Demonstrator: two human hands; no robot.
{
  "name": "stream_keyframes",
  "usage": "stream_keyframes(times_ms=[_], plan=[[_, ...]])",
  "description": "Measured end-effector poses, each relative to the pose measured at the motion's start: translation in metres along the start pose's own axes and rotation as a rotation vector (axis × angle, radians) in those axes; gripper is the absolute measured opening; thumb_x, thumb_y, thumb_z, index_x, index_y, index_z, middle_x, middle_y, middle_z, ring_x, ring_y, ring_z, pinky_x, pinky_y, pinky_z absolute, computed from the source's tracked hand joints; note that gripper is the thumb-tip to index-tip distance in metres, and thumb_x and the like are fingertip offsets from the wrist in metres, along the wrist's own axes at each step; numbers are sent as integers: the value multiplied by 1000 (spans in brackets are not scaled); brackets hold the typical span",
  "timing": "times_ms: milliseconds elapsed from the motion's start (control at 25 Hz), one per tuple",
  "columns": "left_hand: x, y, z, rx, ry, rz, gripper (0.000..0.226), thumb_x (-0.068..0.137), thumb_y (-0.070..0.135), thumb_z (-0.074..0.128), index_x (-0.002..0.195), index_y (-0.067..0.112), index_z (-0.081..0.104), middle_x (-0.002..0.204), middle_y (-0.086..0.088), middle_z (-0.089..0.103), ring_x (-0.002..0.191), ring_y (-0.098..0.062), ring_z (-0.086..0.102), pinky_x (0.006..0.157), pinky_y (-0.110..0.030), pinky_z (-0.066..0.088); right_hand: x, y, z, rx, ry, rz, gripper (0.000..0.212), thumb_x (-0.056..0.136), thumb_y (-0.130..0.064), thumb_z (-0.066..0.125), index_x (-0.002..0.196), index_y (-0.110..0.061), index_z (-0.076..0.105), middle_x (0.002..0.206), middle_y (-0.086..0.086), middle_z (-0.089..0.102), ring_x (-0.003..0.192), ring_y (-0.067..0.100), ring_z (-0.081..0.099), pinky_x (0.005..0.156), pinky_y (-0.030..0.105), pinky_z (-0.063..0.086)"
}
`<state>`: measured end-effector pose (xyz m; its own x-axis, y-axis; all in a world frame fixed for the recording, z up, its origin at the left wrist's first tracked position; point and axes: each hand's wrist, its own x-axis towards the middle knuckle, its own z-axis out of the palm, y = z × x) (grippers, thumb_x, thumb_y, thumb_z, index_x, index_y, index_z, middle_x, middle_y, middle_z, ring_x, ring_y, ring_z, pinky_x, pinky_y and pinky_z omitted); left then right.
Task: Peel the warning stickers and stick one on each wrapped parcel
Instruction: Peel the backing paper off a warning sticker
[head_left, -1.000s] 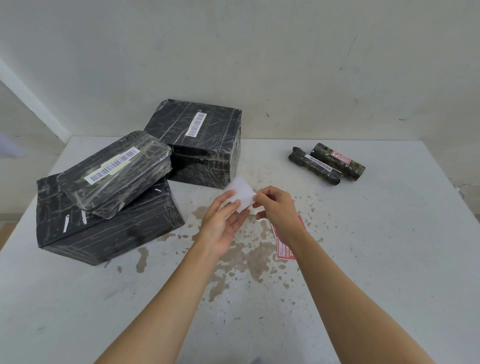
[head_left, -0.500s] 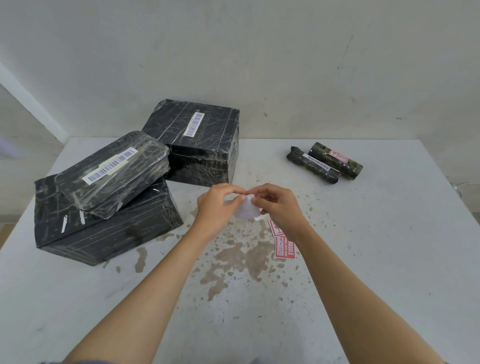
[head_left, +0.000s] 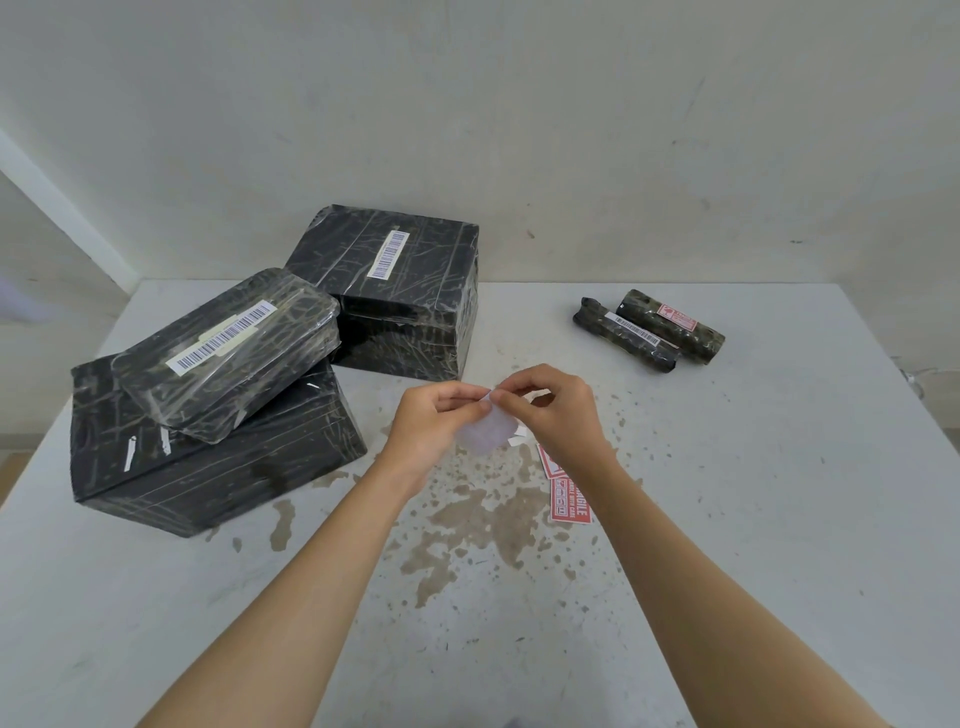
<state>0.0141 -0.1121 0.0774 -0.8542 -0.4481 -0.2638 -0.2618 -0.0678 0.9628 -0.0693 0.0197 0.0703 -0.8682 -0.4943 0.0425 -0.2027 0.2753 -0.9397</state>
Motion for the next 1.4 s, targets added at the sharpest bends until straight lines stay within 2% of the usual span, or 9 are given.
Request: stream_keyframes(times_ms=[160,440,520,640,840,1120,1320,1400], plan=[[-2,-1,1,50,24,64,13,82,9,70,89,18,74,88,3,74,83,-1,67,73,-9,48,2,-2,-1,-45,-27,-6,4,80,-12,72,81,-10,75,76,-5,70,69,-1,61,62,11,46],[-5,2,2,94,41,110,15,85,8,67,87,23,72,86,6,71,77,5,63,72,-6,47,3,-2,-1,-112,-37,-31,7,84,-12,66,83,-12,74,78,-9,69,72,0,60,65,14,48],[-6,3,3,86,39,104,15,86,11,66,86,25,70,86,6,70,79,3,62,72,-6,47,3,-2,-1,-122,-47,-46,6,83,-11,67,84,-14,73,78,-12,68,73,1,61,66,16,50],[-6,2,3,115,27,110,11,88,14,65,87,24,70,89,3,70,83,-3,62,75,-11,47,2,-4,-1,-171,-48,-93,5,80,-8,69,82,-11,73,73,-15,64,67,-5,58,61,11,46],[-4,0,5,224,30,165,11,89,13,63,92,17,72,87,6,70,84,-4,62,78,-16,44,1,-2,3,-245,31,-183,6,78,-2,67,79,-5,71,71,-6,63,65,-8,56,60,6,41],[-4,-4,3,243,43,185,10,89,16,64,91,19,73,86,5,70,86,-9,63,81,-23,47,-2,-2,4,-279,20,-213,2,78,-9,70,79,-10,71,74,-8,64,66,5,57,62,9,43],[-6,-2,6,271,57,198,9,88,18,64,90,17,73,85,4,71,84,-8,63,72,-10,45,-4,-1,6,-326,61,-275,1,77,-8,68,77,-7,70,74,0,67,65,11,58,61,8,42],[-7,-1,6,266,65,200,9,87,18,66,90,16,74,85,3,71,84,-9,63,73,-12,46,-4,-1,8,-351,64,-301,6,78,-11,67,77,-6,70,74,3,67,65,12,58,61,9,41]])
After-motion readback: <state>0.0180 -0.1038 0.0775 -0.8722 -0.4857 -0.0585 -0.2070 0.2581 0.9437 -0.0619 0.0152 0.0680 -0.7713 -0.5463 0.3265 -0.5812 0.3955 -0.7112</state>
